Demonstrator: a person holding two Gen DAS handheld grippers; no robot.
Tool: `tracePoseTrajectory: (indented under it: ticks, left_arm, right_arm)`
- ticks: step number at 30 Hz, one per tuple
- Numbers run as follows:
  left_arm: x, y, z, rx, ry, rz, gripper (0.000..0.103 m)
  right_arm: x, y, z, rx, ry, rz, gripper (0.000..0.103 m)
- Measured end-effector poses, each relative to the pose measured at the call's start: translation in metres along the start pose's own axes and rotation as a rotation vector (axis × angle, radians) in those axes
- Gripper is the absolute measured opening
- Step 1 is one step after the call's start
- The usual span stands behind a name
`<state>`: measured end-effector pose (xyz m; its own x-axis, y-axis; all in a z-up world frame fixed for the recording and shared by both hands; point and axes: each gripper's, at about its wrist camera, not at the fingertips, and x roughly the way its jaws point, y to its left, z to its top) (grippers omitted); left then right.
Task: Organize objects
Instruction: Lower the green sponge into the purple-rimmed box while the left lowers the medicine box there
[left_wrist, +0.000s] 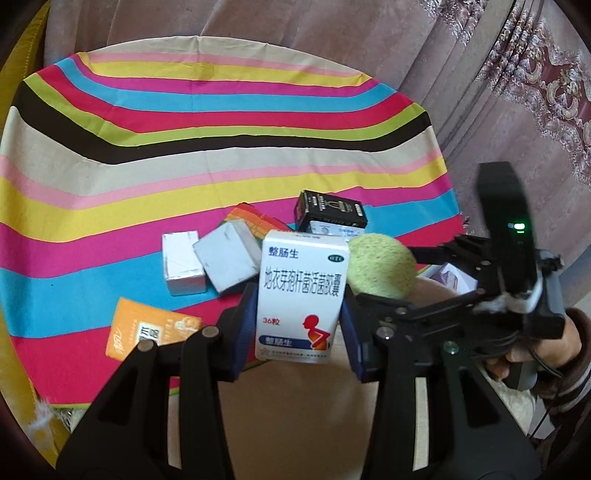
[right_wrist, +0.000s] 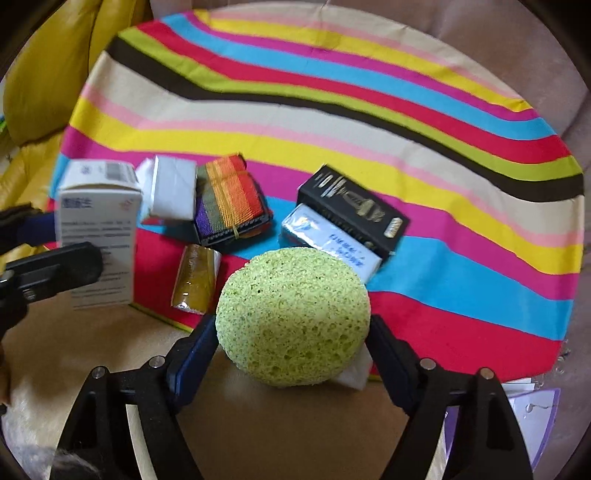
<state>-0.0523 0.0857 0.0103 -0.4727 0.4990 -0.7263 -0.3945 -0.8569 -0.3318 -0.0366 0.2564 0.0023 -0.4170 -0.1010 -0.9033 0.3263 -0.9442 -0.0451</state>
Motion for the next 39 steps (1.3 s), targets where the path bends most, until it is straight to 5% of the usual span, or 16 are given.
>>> tracePoseTrajectory:
  ticks: [14,39]
  left_arm:
    - [0.018,-0.081,0.007,0.100,0.036,-0.038,0.047]
    - [0.093,-0.255,0.004,0.349,0.199,-0.182,0.047]
  right_arm:
    - [-0.060,-0.088,-0.060,0.259,-0.151,-0.054,0.081]
    - [-0.093,-0.228,-0.178,0.612,-0.164,-0.241,0.081]
